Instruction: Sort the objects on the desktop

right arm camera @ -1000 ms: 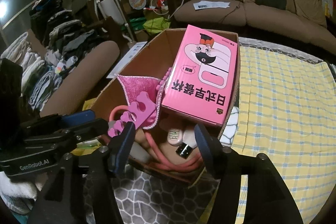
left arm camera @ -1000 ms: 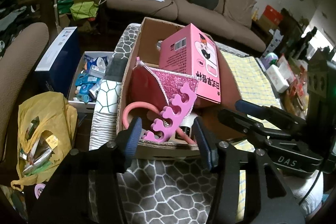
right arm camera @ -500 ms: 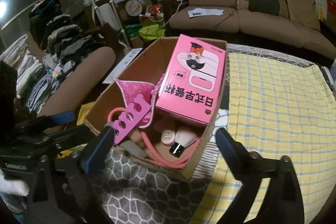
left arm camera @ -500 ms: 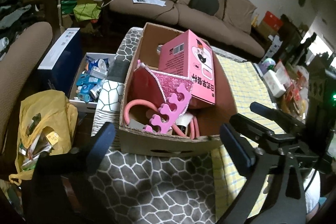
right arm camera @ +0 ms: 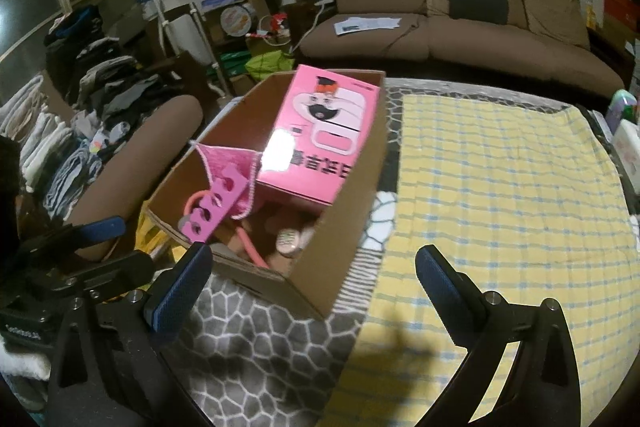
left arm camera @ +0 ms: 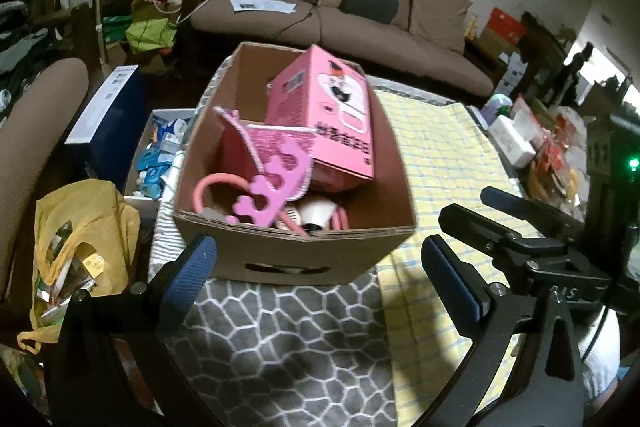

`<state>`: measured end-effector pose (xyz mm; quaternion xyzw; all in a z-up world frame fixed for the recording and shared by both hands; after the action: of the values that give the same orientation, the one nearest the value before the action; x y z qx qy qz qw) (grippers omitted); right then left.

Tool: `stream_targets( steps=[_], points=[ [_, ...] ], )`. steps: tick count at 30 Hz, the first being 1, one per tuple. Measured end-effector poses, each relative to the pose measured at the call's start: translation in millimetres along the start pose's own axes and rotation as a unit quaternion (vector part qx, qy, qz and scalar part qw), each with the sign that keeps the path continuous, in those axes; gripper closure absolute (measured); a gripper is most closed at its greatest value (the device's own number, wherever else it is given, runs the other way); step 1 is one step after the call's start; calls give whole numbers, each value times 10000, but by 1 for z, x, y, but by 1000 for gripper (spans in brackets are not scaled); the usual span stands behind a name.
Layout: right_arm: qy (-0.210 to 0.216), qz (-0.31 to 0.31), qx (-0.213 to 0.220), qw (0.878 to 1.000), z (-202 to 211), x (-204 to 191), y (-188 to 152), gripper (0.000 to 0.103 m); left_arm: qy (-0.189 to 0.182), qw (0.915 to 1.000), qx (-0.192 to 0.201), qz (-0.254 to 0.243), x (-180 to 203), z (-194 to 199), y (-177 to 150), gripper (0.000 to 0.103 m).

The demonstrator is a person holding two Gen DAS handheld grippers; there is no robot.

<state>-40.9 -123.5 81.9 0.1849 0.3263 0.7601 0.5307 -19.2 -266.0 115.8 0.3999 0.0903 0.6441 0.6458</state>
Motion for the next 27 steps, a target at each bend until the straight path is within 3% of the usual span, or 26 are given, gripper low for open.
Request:
stream_targets(
  steps=[16, 27],
  points=[
    [-428, -489, 27, 9979, 25, 100, -28, 0, -263, 9986, -222, -400, 87, -45, -31, 0],
    [-889, -611, -210, 9939, 19, 177, -67, 0, -294, 9972, -530, -444, 128, -96, -63, 0]
  ],
)
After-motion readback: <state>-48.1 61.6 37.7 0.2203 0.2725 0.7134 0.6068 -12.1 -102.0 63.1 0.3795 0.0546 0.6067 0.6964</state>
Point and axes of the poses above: each gripper's, at about its wrist camera, not at the fingertips, and z roughly against the way its jaws point, x to its right, y to its top, the point moved 8 cm from there along -z, roughly the way its jaws point, and after that the axes turned 11 degrees about -y, right-handed, at the moved point
